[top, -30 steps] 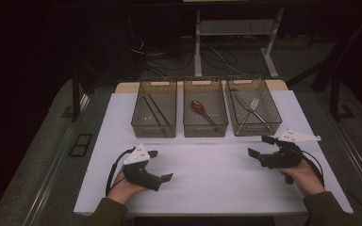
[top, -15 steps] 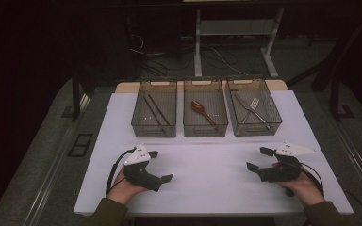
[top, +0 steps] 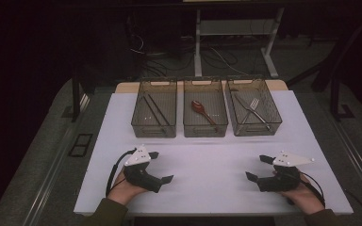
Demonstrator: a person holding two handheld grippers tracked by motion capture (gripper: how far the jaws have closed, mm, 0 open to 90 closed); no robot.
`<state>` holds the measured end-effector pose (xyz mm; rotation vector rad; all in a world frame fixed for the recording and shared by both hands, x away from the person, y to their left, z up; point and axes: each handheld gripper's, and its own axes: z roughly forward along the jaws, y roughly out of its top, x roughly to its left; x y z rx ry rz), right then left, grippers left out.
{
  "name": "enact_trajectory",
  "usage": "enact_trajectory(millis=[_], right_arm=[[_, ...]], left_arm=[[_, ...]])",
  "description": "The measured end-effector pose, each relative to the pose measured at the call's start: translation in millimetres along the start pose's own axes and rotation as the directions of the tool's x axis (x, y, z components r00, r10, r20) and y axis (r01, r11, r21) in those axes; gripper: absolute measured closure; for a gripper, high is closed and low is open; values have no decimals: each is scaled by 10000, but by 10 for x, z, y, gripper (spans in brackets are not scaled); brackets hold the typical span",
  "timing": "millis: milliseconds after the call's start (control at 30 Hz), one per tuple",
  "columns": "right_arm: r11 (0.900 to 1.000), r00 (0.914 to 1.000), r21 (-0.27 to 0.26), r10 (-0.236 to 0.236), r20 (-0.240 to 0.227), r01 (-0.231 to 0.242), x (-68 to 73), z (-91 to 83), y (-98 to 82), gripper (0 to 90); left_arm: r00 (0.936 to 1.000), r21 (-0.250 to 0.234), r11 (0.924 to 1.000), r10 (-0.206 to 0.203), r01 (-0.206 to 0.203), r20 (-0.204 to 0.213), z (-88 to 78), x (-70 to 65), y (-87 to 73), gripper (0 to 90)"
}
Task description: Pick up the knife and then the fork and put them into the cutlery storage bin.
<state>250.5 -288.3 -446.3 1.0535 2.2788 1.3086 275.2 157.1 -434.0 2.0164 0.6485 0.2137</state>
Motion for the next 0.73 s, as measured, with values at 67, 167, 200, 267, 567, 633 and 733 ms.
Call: enact_trajectory(millis=[67,167,200,267,567,633,733], right_arm=[[10000,10000,27,39,-38,-38,-2,-4,-16,138],[10000,10000,65,-37,-42,37,-12,2,-19,138],[10000,10000,70,-24,-42,24,-15,2,-19,138],[10000,10000,81,8,-44,-7,-19,-2,-20,138],[10000,10000,25,18,-44,-18,-21,-13,-14,138],[10000,10000,2,1,-37,-1,-22,-14,-12,138],[10000,10000,-13,6,-57,-6,-21,-16,-9,138]], left_arm=[[10000,27,10000,18,-18,17,3,-3,-1,0],[10000,65,10000,68,-69,36,7,-3,-3,0],[10000,71,10000,68,-68,41,8,-4,-3,0],[10000,63,10000,57,-57,40,9,-5,-3,0],[10000,41,10000,59,-59,35,7,-9,-3,0],[10000,49,10000,64,-64,31,8,-9,-2,0],[10000,52,10000,53,-54,41,13,-8,-2,0]])
